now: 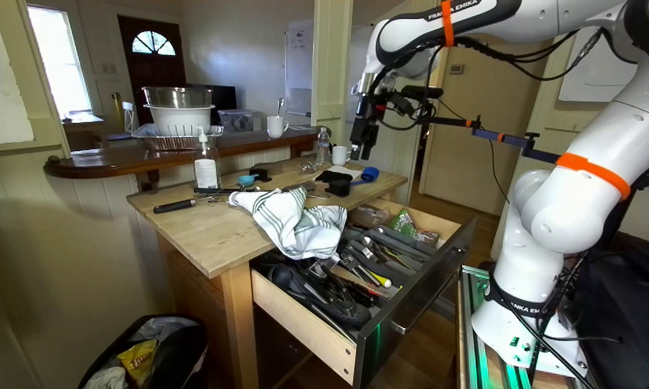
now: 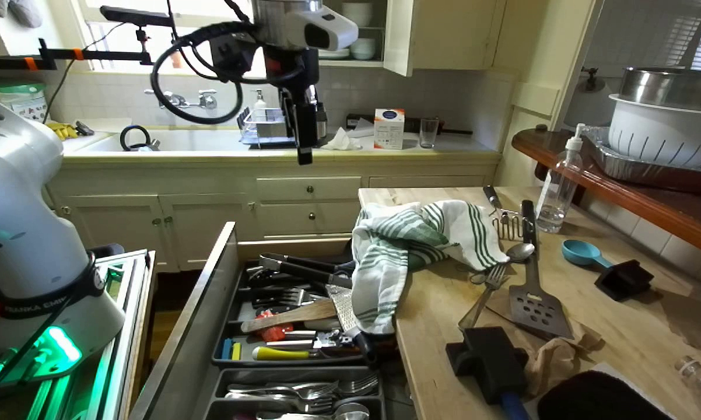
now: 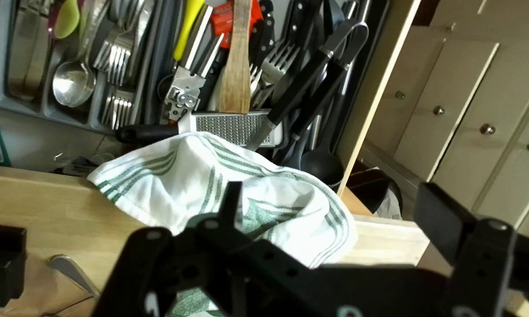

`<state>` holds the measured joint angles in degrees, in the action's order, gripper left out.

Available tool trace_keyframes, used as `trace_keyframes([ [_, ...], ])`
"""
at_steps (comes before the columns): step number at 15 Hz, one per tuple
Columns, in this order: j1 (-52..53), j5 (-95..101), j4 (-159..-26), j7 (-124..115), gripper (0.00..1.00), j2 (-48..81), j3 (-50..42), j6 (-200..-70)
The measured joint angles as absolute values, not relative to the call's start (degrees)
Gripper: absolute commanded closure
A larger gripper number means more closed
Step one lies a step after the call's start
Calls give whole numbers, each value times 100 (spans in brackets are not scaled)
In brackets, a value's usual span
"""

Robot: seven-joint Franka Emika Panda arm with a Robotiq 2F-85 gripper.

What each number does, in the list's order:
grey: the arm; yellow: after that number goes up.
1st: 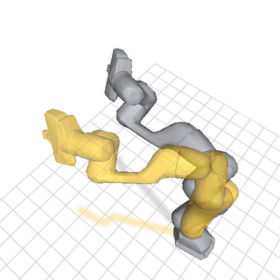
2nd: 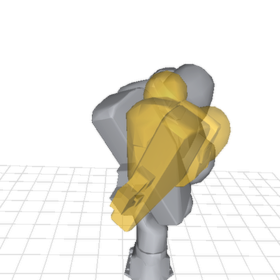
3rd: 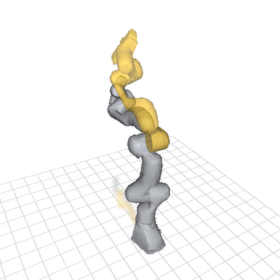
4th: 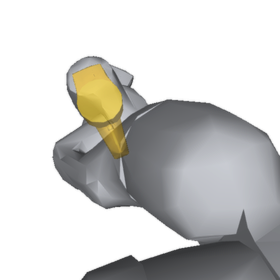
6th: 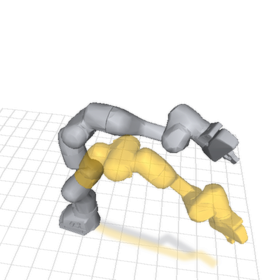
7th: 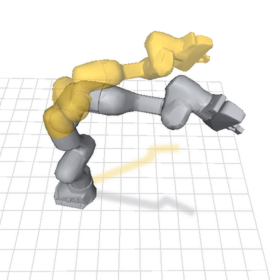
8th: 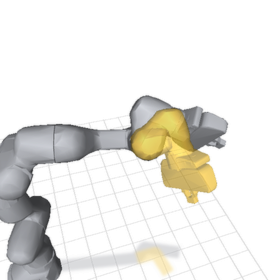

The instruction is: Unfold the green and white towel and lay it out on the countertop.

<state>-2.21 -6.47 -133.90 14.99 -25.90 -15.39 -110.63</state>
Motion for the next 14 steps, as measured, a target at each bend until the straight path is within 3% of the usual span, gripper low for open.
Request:
trace_keyframes([
  [7,-325,-1539,-12389,-2,0,-474,-1252,-12263],
  [14,-766,-1556,-10857,-1658,0,1165,-1235,-12434],
])
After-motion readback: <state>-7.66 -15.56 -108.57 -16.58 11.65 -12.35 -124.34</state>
